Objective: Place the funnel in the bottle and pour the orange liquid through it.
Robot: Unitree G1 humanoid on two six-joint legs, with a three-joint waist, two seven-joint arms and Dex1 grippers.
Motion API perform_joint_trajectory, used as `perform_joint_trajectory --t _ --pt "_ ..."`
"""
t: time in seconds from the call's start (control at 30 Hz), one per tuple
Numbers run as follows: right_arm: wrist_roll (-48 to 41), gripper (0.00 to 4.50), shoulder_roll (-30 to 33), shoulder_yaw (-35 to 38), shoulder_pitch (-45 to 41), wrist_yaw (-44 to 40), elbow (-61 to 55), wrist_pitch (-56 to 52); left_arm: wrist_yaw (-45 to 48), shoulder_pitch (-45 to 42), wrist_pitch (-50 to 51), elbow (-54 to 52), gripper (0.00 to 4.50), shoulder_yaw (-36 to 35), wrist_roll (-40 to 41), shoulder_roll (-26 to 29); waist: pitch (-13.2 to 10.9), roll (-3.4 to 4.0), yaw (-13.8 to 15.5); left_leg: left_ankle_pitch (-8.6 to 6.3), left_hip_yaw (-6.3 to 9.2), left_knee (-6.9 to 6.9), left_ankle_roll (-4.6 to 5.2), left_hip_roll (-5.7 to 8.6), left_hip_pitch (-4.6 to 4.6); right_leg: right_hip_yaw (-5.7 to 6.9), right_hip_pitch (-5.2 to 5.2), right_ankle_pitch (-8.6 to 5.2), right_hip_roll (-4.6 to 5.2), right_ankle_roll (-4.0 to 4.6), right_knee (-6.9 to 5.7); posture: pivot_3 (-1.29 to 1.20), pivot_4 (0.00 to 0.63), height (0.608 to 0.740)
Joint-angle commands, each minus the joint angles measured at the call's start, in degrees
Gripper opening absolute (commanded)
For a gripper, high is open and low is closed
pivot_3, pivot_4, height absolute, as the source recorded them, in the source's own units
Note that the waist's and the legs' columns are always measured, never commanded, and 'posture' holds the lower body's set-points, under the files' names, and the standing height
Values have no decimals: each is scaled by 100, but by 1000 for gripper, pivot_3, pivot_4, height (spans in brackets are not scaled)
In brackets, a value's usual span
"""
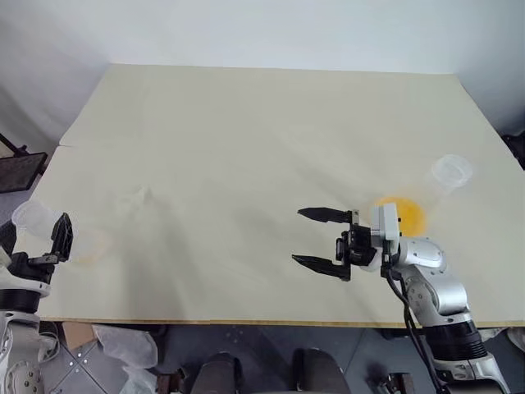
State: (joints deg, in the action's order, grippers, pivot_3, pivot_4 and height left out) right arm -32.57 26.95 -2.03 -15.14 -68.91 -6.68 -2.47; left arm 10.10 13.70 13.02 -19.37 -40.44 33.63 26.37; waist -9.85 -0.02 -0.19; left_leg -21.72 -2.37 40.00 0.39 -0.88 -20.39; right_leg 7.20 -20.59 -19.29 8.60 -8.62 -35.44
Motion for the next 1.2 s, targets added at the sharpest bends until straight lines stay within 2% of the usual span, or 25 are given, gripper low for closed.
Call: perform_joint_trajectory --t 0.03,0.2,0.3,0.47,0.57,0.67,0.8,0.9,0.97,1.0,1.1,1.2 --pt "-33 4500 -28 10 64 45 -279 11 26 -145 304 14 4467 -127 48 295 0 1 10 0 0 0 0 0 0 0 0 0 0 0 0 0 150 740" --pt "-20 4500 -47 30 54 110 -273 30 180 -352 380 85 4467 -154 90 369 0 1 12 0 0 1 -1 2 0 -3 2 0 1 0 1 0 150 740" --pt "-2 4500 -57 18 80 126 -271 56 272 -429 450 98 3838 -131 71 414 0 1 8 -1 1 0 -2 0 0 -1 1 0 0 0 1 0 150 740" --pt "29 4500 -103 25 155 200 -326 84 324 -506 404 148 2314 -153 2 384 0 1 6 -1 0 0 -2 0 0 -1 1 0 0 0 1 0 150 740" --pt "59 4500 -112 42 204 242 -342 110 461 -566 132 239 2279 -239 -44 372 0 1 9 -1 0 0 -2 0 0 -1 1 0 0 0 1 0 150 740" --pt "68 4500 -46 122 300 301 -415 117 977 -610 -52 178 2279 -474 402 455 0 1 9 -1 0 0 -2 0 0 -1 0 0 0 0 1 0 150 740" --pt "10 4500 178 382 488 412 -634 38 2247 -713 495 29 2279 -381 1235 1238 -3 0 28 -2 2 0 -3 -1 0 1 1 0 0 0 2 0 150 740" --pt "-23 4500 442 657 711 424 -741 33 2809 -1294 1105 304 2279 121 1618 1873 -6 6 84 -2 9 2 -3 5 -1 -3 5 0 4 0 2 0 150 740" --pt "-26 4500 582 803 831 417 -760 38 3110 -1756 1264 479 2279 539 1639 2065 -9 12 95 -2 8 2 -2 8 -1 -8 6 0 3 0 5 0 150 740" --pt "-10 4500 680 950 933 420 -755 77 3361 -2232 1279 614 2279 1030 1516 2108 -12 16 99 -2 6 -1 -2 9 0 -9 4 0 3 0 5 0 150 740" --pt "52 4500 939 1577 1428 568 -799 190 4216 -4294 988 1629 2279 2865 693 1528 -17 20 251 -2 5 -1 -2 10 -4 2 2 0 -3 0 0 0 150 740" --pt "60 4500 998 1931 1857 787 -1055 228 4734 -5259 684 2532 2279 3741 134 830 -10 6 274 -2 -33 3 -1 19 -12 8 5 0 -4 0 -1 0 150 740"
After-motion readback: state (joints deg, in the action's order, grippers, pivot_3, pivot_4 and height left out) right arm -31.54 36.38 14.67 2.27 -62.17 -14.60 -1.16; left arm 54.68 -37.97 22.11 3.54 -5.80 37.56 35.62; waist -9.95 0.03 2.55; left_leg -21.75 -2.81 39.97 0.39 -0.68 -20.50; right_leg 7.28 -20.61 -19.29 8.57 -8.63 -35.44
